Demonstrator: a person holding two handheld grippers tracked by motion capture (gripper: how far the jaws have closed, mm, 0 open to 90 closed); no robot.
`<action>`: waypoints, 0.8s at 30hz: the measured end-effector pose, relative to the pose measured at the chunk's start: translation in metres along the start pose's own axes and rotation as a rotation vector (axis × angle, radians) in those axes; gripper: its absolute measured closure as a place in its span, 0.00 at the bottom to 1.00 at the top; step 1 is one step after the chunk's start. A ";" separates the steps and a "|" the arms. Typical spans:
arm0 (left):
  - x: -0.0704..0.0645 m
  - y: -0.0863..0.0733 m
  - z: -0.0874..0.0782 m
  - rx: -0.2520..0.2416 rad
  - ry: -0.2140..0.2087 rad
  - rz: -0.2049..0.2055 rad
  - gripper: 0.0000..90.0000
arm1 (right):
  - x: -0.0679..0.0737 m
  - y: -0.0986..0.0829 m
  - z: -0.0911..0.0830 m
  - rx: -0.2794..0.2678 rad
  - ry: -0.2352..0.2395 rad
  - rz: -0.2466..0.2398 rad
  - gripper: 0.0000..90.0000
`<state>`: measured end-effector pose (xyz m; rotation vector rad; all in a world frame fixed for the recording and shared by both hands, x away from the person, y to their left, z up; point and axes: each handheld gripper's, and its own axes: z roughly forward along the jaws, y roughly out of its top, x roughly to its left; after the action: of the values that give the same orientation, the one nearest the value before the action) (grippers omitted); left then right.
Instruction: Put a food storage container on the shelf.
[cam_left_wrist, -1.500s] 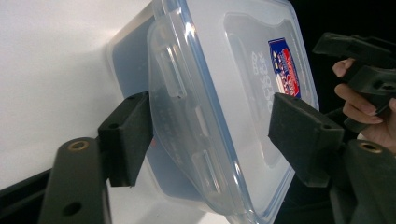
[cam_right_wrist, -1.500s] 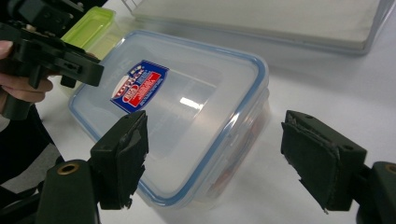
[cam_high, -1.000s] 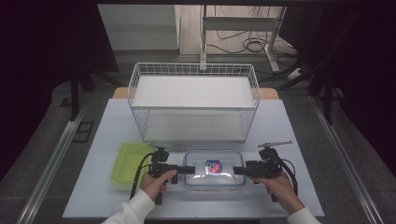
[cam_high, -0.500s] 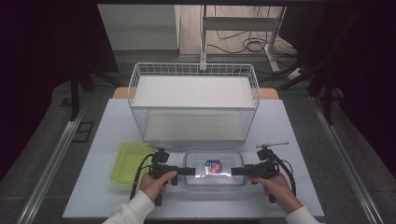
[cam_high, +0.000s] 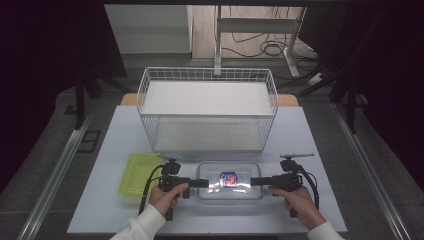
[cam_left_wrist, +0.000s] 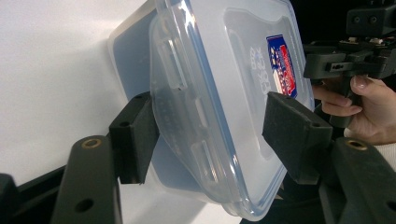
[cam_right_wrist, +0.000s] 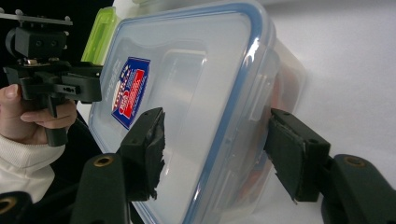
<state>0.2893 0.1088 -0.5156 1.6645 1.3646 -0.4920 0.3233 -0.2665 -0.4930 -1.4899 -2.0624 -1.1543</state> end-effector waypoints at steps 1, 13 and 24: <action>0.000 0.000 -0.001 0.000 -0.002 0.004 0.42 | 0.001 0.000 -0.001 -0.001 -0.002 -0.001 0.45; -0.004 -0.004 -0.009 -0.003 -0.020 0.035 0.49 | 0.006 -0.005 -0.008 -0.016 0.003 -0.033 0.50; -0.004 -0.006 -0.013 -0.017 -0.037 0.060 0.54 | 0.007 -0.007 -0.012 -0.023 0.016 -0.059 0.53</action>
<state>0.2794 0.1174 -0.5077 1.6693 1.2851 -0.4731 0.3118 -0.2726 -0.4838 -1.4344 -2.1018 -1.2122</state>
